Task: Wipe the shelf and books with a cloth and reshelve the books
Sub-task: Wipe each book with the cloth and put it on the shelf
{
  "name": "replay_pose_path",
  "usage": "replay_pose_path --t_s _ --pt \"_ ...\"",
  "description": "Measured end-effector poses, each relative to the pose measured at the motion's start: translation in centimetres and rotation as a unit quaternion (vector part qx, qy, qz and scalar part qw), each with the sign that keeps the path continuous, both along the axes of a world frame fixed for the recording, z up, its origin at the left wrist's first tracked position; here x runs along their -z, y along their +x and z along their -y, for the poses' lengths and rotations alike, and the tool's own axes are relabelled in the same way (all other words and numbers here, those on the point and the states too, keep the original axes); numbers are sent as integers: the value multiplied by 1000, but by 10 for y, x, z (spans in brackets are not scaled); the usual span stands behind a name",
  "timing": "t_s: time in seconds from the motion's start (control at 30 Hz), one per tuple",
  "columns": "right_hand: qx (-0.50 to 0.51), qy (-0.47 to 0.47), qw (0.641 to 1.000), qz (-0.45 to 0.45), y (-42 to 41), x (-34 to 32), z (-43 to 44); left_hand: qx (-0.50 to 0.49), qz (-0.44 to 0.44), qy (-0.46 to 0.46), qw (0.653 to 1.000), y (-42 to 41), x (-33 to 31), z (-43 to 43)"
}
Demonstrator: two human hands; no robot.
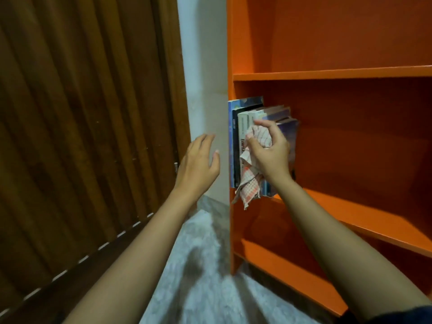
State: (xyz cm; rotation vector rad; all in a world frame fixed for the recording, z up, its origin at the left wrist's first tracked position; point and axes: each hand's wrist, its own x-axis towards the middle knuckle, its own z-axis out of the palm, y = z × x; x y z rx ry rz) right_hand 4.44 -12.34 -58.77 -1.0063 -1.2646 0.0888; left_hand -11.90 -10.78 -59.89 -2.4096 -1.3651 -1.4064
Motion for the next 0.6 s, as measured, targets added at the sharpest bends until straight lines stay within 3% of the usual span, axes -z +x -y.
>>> replay_pose_path --t_s 0.13,0.27,0.6 --pt "-73 -78 994 35 -62 39 -23 -72 -9 -37 997 -67 35 -3" --pt "-145 -199 968 53 -119 106 -47 -153 -18 -133 979 -131 97 -11" --pt "-218 -424 876 76 -224 289 -76 -328 -23 -348 878 -281 276 1"
